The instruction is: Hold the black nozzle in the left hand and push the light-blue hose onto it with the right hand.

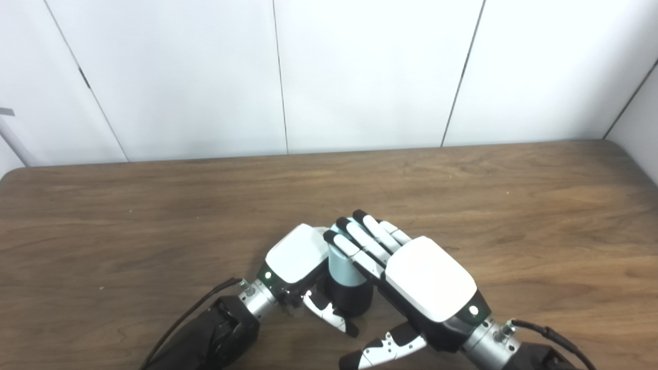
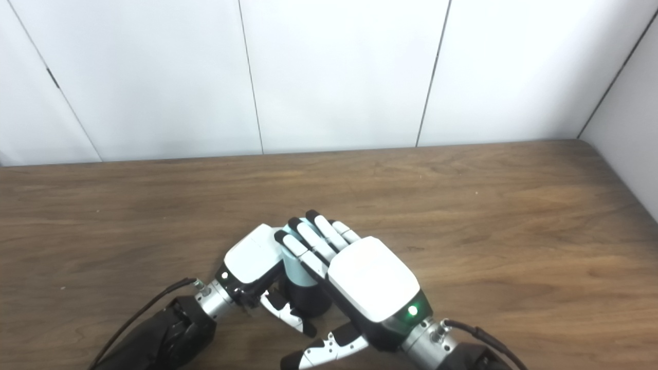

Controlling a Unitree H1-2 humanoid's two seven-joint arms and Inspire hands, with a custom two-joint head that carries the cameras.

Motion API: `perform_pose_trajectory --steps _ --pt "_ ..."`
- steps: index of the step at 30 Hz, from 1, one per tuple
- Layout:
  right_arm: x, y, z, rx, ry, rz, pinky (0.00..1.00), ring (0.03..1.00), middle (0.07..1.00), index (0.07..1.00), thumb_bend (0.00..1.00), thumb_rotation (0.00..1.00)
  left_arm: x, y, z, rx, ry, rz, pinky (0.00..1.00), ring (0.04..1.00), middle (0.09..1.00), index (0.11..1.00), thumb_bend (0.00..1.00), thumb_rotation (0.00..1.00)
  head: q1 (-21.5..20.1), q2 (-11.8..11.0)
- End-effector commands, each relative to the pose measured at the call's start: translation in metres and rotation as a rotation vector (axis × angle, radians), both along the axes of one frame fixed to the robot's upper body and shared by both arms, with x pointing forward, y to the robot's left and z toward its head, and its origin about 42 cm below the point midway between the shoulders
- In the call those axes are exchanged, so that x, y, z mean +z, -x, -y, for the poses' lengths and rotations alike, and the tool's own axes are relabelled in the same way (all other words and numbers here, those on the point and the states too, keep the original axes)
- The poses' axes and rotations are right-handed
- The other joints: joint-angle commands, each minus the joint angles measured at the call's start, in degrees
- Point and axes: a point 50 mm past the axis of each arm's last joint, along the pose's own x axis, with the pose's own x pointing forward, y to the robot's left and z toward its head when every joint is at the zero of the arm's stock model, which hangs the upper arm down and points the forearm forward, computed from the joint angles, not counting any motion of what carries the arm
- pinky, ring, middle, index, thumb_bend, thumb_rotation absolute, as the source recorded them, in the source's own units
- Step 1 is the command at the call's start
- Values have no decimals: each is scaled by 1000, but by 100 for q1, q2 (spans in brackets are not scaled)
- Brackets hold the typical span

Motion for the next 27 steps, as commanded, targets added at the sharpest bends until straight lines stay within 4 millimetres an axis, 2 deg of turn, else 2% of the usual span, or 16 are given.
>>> perform_pose_trajectory --steps 1,6,27 --pt "-77 29 3 109 307 -507 926 967 974 940 826 1000 -112 121 15 64 97 -394 593 443 463 522 501 0 0 5" --pt "-78 28 2 113 319 -527 943 979 982 947 827 1000 -112 121 15 63 104 -392 587 445 468 516 501 0 -2 10" --pt "-84 34 3 92 356 -652 910 973 992 955 837 1000 -111 120 14 60 104 -390 583 450 457 518 501 0 3 25"
